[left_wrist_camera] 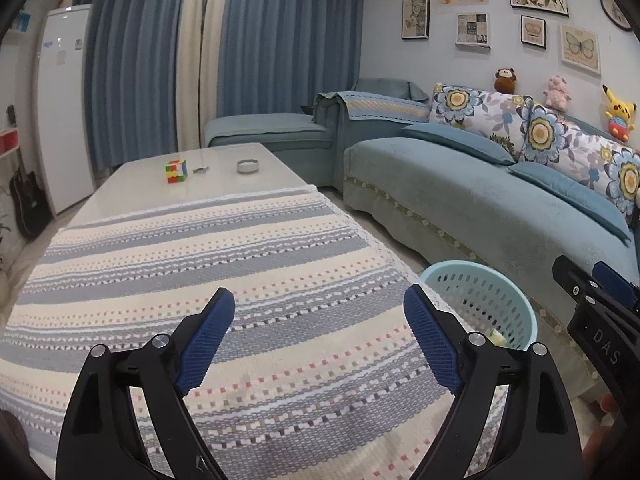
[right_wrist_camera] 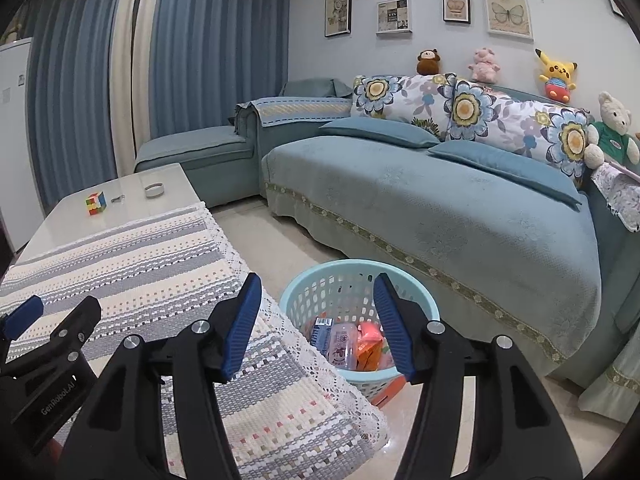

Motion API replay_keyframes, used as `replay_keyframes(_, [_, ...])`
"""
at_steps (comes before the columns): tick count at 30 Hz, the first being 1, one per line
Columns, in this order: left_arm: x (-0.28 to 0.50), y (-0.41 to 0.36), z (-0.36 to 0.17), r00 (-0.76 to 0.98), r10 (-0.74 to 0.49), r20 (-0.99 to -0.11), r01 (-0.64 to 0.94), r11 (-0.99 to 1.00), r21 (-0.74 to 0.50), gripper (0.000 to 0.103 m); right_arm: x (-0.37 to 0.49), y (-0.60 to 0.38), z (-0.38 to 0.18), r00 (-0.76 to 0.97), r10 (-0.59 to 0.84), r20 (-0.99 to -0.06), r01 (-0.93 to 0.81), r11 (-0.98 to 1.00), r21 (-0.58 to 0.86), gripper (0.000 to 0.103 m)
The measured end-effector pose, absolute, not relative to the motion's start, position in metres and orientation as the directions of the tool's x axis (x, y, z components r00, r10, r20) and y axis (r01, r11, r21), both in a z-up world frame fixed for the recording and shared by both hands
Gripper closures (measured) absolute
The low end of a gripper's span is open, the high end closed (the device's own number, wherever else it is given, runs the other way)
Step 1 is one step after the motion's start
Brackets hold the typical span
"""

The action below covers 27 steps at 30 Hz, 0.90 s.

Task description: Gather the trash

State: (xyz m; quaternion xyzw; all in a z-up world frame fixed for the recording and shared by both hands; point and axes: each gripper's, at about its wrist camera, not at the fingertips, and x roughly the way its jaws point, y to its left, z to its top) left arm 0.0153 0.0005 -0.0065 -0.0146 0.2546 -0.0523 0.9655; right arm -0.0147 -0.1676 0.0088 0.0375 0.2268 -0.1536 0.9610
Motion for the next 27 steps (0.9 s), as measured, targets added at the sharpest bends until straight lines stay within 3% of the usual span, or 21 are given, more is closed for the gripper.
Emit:
replay_keyframes(2, [0.0153,0.0010,-0.0071,0.864,-0.101,-0.494,0.086,0.995,-0.053,0.014,-0.0147,-0.1688,0.0084,0.849,-0.281,-0.448,0.319,0.948,0.009,0.035])
replay_keyframes(3, [0.0152,0.0014,-0.0072,0.863,-0.100,-0.495,0.085,0.995,-0.054,0.013,-0.0147,-0.1690,0.0083,0.848,-0.281,-0.448,0.320,0.947,0.012,0.033])
replay_keyframes(27, [0.0174,0.0081,-0.0068,0.859,-0.090,-0.504,0.058,0.995,-0.079,0.012,-0.0097,-0.1713,0.0020,0.836,-0.272,-0.477,0.322,0.946,0.024,0.033])
